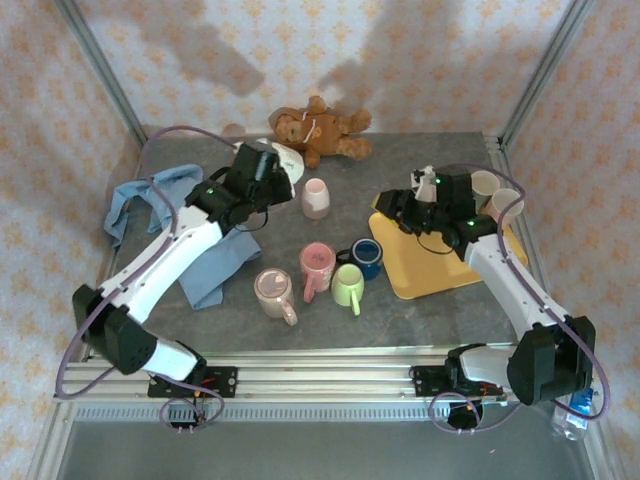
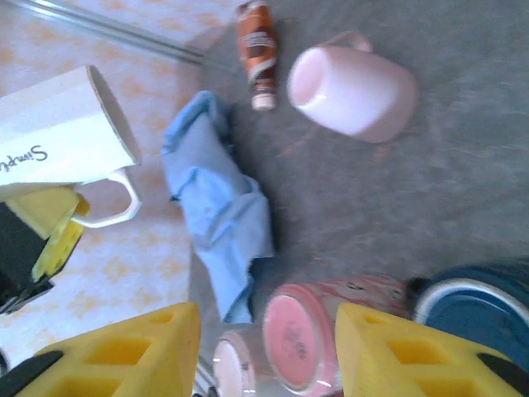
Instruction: Turn the mug right side up
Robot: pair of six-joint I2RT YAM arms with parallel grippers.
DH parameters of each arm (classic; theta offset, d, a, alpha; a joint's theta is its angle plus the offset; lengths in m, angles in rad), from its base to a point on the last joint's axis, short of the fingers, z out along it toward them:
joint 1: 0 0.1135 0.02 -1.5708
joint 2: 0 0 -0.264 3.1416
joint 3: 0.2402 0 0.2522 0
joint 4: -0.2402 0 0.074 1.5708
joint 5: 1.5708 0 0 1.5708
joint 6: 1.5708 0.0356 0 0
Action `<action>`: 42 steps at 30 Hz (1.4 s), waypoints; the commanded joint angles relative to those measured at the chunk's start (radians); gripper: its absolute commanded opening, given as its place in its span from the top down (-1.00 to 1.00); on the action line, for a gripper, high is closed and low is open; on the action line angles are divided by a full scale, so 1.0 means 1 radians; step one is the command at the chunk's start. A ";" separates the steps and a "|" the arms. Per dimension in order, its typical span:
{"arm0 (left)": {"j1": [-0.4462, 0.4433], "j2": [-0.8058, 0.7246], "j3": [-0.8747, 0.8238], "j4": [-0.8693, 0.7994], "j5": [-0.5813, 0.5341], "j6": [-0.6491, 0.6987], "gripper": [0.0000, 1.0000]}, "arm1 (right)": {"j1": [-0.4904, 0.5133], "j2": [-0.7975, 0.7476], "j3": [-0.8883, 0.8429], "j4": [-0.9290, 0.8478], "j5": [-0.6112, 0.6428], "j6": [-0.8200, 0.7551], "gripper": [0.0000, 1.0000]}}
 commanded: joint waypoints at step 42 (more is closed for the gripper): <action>0.036 -0.112 -0.037 0.687 0.468 0.014 1.00 | 0.222 0.325 0.098 1.295 -0.110 0.707 0.09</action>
